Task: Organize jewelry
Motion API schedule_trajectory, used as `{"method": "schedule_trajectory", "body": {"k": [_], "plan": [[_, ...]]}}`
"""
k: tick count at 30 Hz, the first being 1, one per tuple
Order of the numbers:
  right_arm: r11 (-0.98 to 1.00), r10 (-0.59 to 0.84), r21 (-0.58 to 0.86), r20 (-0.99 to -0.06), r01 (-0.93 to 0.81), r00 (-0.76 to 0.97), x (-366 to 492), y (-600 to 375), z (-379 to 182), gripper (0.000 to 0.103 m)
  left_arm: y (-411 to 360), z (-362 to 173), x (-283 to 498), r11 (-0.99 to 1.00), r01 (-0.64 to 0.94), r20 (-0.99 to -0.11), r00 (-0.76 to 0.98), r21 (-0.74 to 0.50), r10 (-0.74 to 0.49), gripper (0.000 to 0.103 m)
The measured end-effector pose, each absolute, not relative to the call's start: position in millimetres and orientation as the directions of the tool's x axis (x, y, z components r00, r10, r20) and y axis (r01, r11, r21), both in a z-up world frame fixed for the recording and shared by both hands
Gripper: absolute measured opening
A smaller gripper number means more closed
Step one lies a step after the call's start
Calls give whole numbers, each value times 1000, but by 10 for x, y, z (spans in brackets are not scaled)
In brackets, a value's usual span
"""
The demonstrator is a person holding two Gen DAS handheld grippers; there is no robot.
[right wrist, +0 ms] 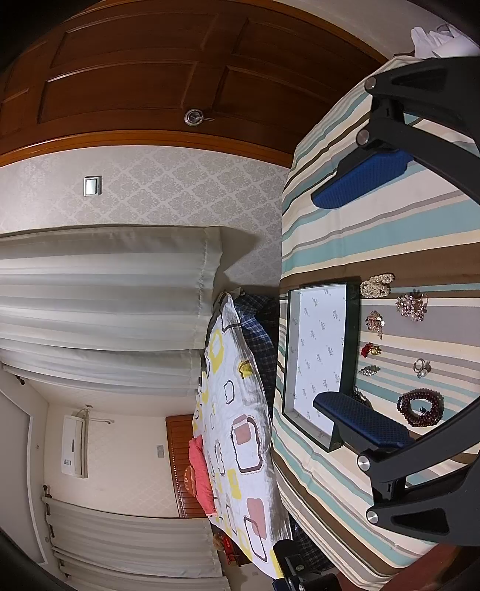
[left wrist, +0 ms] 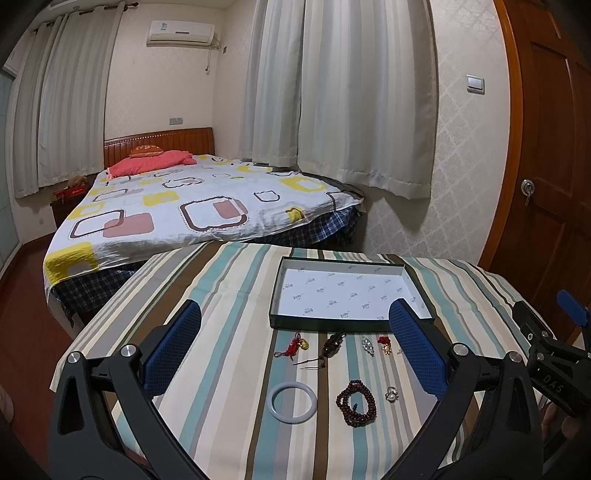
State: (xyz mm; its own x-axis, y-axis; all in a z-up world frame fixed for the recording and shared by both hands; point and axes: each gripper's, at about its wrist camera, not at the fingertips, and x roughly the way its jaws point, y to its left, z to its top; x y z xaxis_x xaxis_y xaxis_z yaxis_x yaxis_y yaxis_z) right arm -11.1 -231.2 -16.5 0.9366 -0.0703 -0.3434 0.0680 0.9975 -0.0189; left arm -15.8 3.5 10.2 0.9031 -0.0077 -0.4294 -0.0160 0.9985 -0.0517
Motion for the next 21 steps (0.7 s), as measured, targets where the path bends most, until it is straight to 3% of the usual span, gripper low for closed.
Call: {"method": "schedule_trajectory", "body": {"k": [21], "plan": [[997, -70, -18, -342, 68, 937, -119, -2313, -148, 97, 22, 98, -158, 999, -16, -430, 903, -51, -8, 99]]}}
